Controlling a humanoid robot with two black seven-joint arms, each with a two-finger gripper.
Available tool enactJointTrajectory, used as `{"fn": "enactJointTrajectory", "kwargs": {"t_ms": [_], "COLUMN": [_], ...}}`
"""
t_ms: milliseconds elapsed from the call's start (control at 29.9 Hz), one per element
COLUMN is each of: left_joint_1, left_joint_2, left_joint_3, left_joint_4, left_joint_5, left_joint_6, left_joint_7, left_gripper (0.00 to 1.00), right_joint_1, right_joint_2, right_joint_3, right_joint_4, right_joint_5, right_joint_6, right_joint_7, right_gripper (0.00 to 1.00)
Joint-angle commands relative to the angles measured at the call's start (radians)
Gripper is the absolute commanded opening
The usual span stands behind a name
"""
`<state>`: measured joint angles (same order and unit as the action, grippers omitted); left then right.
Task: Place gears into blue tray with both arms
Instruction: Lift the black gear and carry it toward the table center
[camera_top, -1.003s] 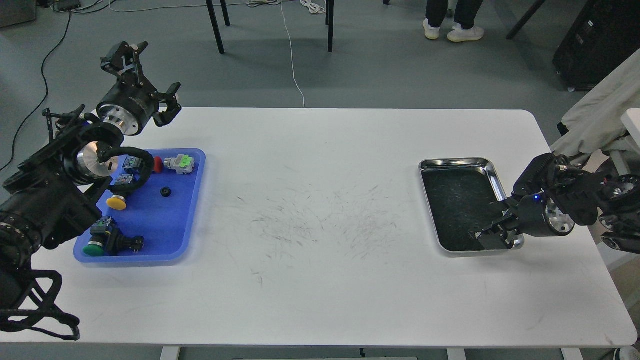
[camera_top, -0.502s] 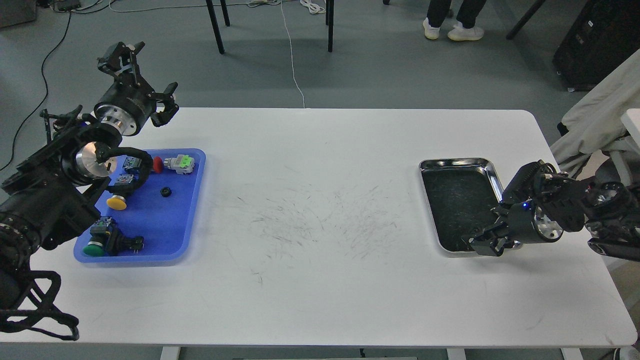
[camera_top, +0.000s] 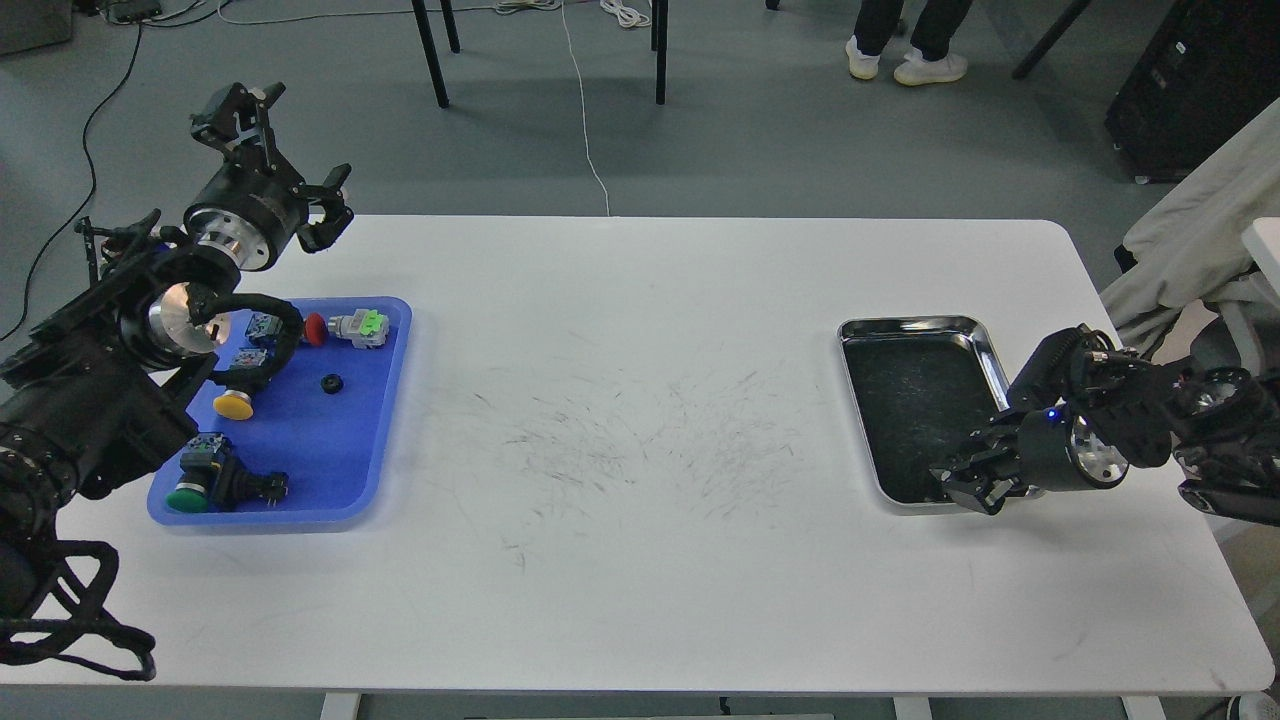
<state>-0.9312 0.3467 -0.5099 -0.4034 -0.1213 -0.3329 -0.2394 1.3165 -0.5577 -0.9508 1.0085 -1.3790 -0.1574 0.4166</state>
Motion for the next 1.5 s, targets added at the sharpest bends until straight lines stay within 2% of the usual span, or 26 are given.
{"fn": "enactJointTrajectory", "kwargs": {"t_ms": [0, 502, 702, 836, 970, 1204, 1471], "left_joint_1": [0.0, 0.0, -0.003, -0.005, -0.008, -0.008, -0.009], "left_joint_2": [0.0, 0.0, -0.002, 0.006, 0.015, 0.046, 0.064], "left_joint_3": [0.001, 0.008, 0.008, 0.01, 0.01, 0.013, 0.013], "left_joint_4": [0.0, 0.018, 0.018, 0.017, 0.017, 0.014, 0.012], "left_joint_5": [0.0, 0.0, 0.002, 0.002, 0.002, 0.002, 0.003], "left_joint_6": [0.002, 0.0, -0.002, -0.003, -0.003, -0.005, -0.005], "left_joint_7": [0.0, 0.0, 0.002, 0.002, 0.003, 0.005, 0.006], "left_gripper": [0.99, 0.99, 0.99, 0.99, 0.99, 0.99, 0.99], "right_joint_1": [0.004, 0.021, 0.038, 0.007, -0.011, -0.054, -0.072], "right_joint_2": [-0.002, -0.002, -0.002, 0.01, 0.067, 0.162, 0.265], "right_joint_3": [0.0, 0.01, 0.14, 0.376, 0.518, 0.629, 0.636], "right_joint_4": [-0.001, -0.031, -0.092, -0.178, -0.237, -0.249, -0.232], "right_joint_5": [-0.002, 0.003, 0.014, 0.015, 0.014, 0.015, 0.006], "right_joint_6": [0.002, 0.006, 0.002, -0.01, -0.028, -0.217, -0.295], "right_joint_7": [0.004, 0.04, 0.053, 0.048, 0.042, 0.042, 0.05], "right_gripper": [0.31, 0.01, 0.01, 0.01, 0.01, 0.01, 0.01]}}
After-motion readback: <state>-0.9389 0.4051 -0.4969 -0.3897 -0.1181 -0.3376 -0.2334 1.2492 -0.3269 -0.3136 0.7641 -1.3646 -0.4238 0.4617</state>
